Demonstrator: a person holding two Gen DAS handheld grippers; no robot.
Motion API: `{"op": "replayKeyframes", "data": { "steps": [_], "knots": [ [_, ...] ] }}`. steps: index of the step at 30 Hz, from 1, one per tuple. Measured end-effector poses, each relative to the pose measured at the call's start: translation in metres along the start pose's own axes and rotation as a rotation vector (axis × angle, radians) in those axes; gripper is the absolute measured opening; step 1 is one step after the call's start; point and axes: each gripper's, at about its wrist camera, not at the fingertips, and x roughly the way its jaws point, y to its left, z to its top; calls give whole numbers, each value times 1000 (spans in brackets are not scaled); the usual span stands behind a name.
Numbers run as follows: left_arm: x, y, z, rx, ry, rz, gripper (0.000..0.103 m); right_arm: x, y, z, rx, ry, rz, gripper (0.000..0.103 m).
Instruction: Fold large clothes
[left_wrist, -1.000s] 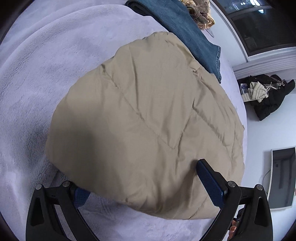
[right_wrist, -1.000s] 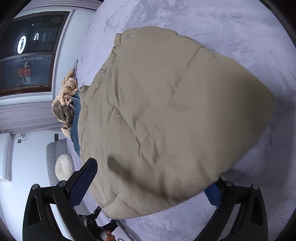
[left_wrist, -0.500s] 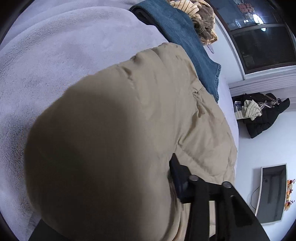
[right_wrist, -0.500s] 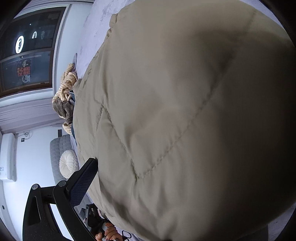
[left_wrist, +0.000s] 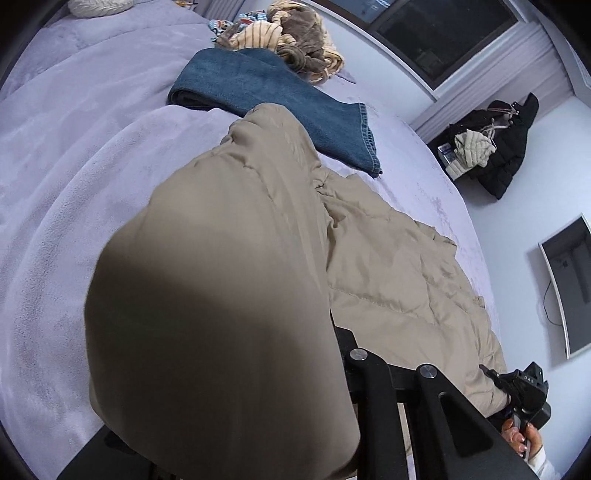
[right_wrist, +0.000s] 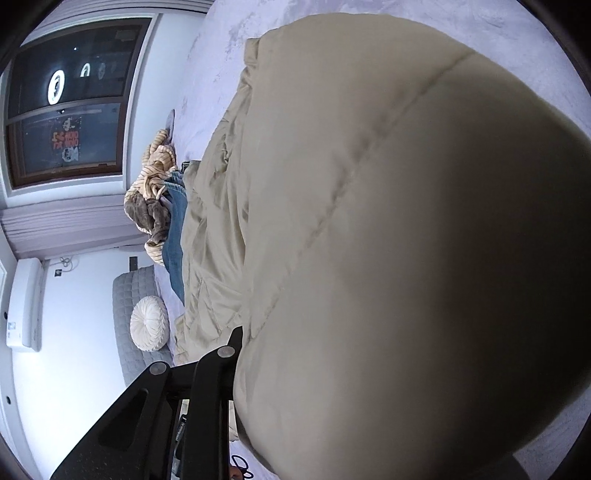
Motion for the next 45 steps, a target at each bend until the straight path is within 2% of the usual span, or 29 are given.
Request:
{"op": "replayKeyframes", "data": {
  "steps": [4, 9, 13, 20, 25, 30, 31, 32, 34, 37, 41, 43, 45],
  "knots": [
    [-23, 3, -17, 65, 22, -9, 23, -17, -1, -24, -11, -9, -19, 26],
    [-55, 6, -52, 67, 43, -10, 23, -36, -8, -51, -10, 18, -52, 26],
    [-88, 15, -96, 48, 59, 11, 23, -55, -22, -77, -27, 72, -80, 26],
    [-137, 35, -184, -24, 136, 53, 23, -96, -52, -117, -13, 145, -91, 26],
    [-145, 48, -225, -66, 178, 91, 23, -112, -76, -144, 21, 181, -100, 26],
    [-132, 55, -237, -73, 200, 152, 24, -98, -80, -135, 25, 187, -133, 29],
    [-133, 55, -238, -71, 202, 175, 32, -94, -79, -134, 12, 189, -145, 31],
    [-135, 54, -238, -63, 201, 216, 45, -93, -76, -132, -1, 191, -161, 33],
    [-142, 56, -239, -50, 191, 290, 63, -96, -71, -130, -19, 187, -195, 40],
    [-160, 63, -237, -56, 167, 341, 64, -106, -66, -127, -39, 172, -241, 50],
    [-191, 61, -225, -30, 98, 439, 64, -122, -65, -122, -32, 139, -271, 56],
    [-204, 59, -220, -25, 76, 438, 64, -131, -63, -122, -39, 115, -307, 66],
    [-212, 53, -217, -19, 72, 430, 64, -142, -68, -134, -73, 95, -333, 69]
  ]
}}
